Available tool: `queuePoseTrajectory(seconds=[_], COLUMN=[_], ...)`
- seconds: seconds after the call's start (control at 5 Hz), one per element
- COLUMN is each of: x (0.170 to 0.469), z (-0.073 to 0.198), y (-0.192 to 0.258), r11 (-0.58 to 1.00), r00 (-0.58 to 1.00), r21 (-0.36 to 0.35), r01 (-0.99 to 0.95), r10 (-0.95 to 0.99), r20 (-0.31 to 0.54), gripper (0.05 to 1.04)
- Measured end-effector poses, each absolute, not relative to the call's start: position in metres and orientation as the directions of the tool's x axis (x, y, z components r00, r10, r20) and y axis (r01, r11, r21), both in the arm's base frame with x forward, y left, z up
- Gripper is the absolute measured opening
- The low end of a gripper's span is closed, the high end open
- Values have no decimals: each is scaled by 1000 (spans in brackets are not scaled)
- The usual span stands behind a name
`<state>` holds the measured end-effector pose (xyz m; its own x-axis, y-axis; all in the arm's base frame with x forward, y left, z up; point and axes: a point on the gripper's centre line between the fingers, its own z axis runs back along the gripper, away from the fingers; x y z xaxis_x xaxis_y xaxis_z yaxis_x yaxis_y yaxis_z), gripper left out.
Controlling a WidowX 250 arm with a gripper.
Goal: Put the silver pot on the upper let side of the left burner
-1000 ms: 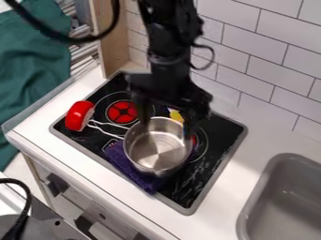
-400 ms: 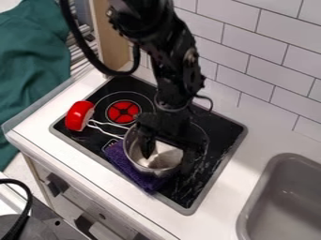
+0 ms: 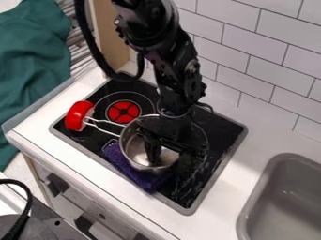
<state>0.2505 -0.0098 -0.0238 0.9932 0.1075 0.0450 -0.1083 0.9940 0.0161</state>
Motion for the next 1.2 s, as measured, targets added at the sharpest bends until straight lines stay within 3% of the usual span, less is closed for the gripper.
queuePoseTrajectory(seconds=[0.2, 0.4, 0.6, 1.2], x=[252, 252, 250, 257], z=[-24, -23, -15, 45], y=[-10, -9, -9, 15], r11=[995, 996, 997, 996], r00=[993, 994, 993, 980], r21=[15, 17, 22, 70], r01=[-103, -85, -80, 47], r10=[102, 84, 78, -60], r20=[59, 68, 86, 190], gripper=[368, 156, 69, 61])
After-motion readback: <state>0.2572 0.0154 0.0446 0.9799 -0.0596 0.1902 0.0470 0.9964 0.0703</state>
